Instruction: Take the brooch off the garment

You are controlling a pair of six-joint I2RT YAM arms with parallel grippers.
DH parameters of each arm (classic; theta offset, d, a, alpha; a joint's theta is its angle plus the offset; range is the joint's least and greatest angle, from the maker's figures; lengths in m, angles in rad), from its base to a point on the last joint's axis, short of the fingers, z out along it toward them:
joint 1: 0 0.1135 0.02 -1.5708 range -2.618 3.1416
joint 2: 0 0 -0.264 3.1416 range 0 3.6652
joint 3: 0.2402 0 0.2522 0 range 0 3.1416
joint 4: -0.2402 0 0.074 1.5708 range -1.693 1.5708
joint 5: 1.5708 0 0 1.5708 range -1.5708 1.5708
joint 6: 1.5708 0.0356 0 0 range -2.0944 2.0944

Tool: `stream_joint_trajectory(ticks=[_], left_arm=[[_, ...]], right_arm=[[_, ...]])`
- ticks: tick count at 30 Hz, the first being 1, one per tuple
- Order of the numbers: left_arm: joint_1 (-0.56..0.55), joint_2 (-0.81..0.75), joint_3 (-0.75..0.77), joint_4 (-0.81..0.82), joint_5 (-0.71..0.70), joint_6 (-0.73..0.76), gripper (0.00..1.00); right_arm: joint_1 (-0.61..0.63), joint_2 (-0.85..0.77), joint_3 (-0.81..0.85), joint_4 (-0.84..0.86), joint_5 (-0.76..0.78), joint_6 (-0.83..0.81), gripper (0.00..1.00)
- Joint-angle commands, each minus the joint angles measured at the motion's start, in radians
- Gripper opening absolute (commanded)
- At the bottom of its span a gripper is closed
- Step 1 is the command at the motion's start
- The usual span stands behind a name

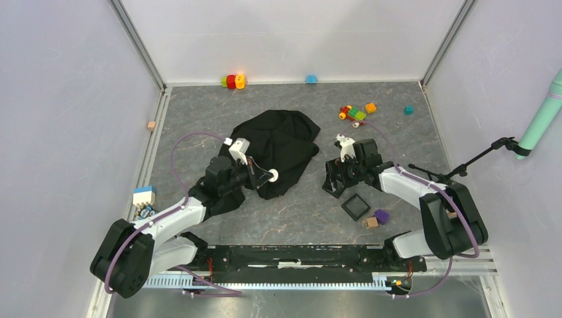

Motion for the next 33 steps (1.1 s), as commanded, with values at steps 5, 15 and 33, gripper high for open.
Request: stream_joint_trajectory(ticks=[5, 15, 33], left_arm=[[-0.005, -0.007, 0.002, 0.052, 0.019, 0.04, 0.02], [-0.014, 0.011, 0.002, 0.053, 0.015, 0.047, 0.02], [-0.024, 0.03, 0.008, 0.054, 0.012, 0.062, 0.02]], right_arm=[[0.038, -0.053, -0.002, -0.011, -0.081, -0.023, 0.98], [0.189, -0.045, 0.068, -0.101, 0.205, -0.06, 0.94], [0.23, 0.012, 0.097, -0.084, 0.206, -0.055, 0.91]])
